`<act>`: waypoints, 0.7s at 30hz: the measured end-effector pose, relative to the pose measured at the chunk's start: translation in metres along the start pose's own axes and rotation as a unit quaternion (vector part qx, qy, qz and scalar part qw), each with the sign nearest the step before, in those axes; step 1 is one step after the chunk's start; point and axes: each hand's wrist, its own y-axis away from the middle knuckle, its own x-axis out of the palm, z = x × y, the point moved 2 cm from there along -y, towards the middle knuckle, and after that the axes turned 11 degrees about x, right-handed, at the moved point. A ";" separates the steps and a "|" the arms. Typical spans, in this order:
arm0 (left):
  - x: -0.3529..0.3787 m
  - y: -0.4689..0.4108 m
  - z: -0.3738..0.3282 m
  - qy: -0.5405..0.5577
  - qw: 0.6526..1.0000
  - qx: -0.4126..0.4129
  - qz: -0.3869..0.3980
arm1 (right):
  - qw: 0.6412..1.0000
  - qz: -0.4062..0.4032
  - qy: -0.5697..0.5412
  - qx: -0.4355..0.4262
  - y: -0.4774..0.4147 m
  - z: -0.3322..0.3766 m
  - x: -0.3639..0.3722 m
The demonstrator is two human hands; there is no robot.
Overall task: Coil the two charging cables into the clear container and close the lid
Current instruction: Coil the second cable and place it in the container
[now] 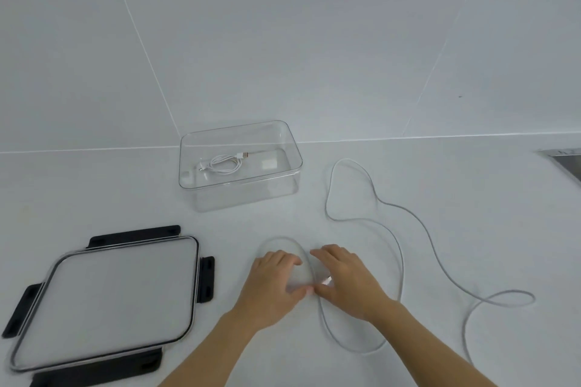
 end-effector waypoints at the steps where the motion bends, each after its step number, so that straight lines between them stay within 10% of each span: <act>1: 0.004 0.002 0.001 -0.008 1.000 0.000 0.020 | 1.000 0.011 0.005 -0.001 0.002 -0.003 0.003; 13: 0.014 0.016 -0.004 -0.055 0.998 0.030 0.031 | 1.000 -0.011 -0.003 -0.020 0.011 -0.004 0.017; 21: -0.013 0.017 -0.013 0.140 0.989 -0.055 -0.002 | 0.993 -0.069 -0.063 -0.065 0.008 0.011 -0.018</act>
